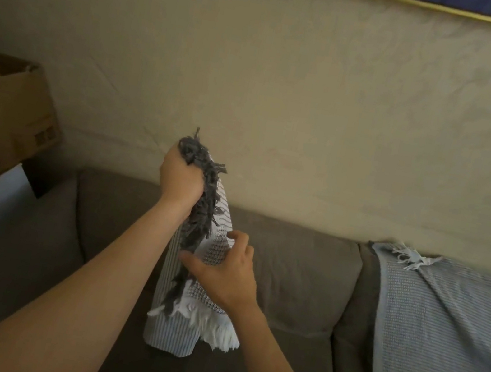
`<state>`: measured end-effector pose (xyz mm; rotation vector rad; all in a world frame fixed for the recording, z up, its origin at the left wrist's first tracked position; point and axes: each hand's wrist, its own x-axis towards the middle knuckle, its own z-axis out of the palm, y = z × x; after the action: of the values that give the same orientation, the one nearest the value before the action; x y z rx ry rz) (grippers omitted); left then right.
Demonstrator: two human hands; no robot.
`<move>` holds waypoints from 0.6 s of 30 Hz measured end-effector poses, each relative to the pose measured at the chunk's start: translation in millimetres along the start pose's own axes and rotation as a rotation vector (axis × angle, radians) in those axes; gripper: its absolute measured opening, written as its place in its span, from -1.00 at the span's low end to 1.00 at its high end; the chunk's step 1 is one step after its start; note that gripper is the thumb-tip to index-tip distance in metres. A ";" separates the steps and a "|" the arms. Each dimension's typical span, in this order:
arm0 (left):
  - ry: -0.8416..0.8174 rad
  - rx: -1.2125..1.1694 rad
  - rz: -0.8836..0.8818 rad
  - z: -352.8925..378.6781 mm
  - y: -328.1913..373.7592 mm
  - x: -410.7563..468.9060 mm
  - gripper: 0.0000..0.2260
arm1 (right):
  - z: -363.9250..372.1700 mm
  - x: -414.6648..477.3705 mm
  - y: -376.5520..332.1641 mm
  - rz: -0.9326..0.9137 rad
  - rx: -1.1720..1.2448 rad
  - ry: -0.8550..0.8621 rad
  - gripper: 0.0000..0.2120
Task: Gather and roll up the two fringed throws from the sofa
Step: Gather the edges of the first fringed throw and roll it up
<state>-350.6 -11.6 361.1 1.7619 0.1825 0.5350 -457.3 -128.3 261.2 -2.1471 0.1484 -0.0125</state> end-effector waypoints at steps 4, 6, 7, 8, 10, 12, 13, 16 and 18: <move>-0.086 0.151 0.211 2.6 3.3 -6.6 -0.83 | 11.3 9.4 -10.5 -0.036 -0.104 0.176 -0.11; -0.072 0.211 0.256 -2.1 5.3 -4.7 -0.81 | -0.1 17.7 -6.1 -0.051 -0.074 0.155 -0.32; -0.059 0.230 0.264 -4.8 5.9 -3.1 -0.82 | -7.7 23.5 -1.6 -0.040 -0.062 0.142 -0.37; -0.049 0.235 0.268 -7.5 6.7 -1.6 -0.85 | -15.2 28.4 2.4 -0.030 -0.060 0.144 -0.40; -0.040 0.217 0.270 -11.1 7.8 1.7 -0.88 | -22.1 36.1 5.6 -0.036 -0.042 0.158 -0.37; -0.058 0.194 0.283 -10.9 10.2 1.9 -0.76 | -20.0 36.7 -3.9 -0.078 -0.016 0.155 -0.28; -0.072 0.194 0.294 -9.8 11.6 1.2 -0.71 | -17.3 35.8 -9.6 -0.114 -0.018 0.164 -0.26; -0.109 0.207 0.350 -11.4 17.9 0.0 -0.64 | -17.2 36.1 -14.9 -0.163 0.002 0.250 -0.36; -0.136 0.190 0.358 -16.7 18.5 2.9 -0.65 | -24.8 40.0 -7.7 -0.136 -0.086 0.301 -0.48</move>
<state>-358.5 -0.6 382.3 2.0237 -0.1881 0.6676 -418.5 -149.3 279.3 -2.2277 0.1802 -0.4159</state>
